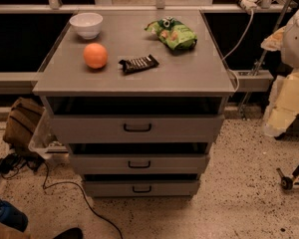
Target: Open top drawer
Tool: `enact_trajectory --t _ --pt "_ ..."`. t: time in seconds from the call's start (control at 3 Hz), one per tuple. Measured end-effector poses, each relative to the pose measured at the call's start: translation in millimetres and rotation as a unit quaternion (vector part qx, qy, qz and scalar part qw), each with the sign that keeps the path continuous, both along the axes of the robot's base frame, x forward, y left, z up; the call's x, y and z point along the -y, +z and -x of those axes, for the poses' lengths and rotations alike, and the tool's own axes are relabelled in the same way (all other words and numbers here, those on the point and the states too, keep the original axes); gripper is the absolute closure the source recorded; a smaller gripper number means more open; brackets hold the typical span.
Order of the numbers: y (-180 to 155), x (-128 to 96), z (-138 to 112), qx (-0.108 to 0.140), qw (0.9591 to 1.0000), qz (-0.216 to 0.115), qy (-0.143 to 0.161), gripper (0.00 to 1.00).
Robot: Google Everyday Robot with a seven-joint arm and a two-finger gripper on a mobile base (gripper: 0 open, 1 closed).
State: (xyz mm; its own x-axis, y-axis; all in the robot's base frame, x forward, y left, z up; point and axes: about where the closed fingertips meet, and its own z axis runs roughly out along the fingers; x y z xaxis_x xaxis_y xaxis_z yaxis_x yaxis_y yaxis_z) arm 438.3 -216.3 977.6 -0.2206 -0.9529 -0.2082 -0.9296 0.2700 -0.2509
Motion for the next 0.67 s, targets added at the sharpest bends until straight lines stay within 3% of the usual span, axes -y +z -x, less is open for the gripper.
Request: enact_trajectory --t 0.67 --pt "-1.6 -1.1 -1.4 0.001 1.0000 -0.006 -0.001 0.00"
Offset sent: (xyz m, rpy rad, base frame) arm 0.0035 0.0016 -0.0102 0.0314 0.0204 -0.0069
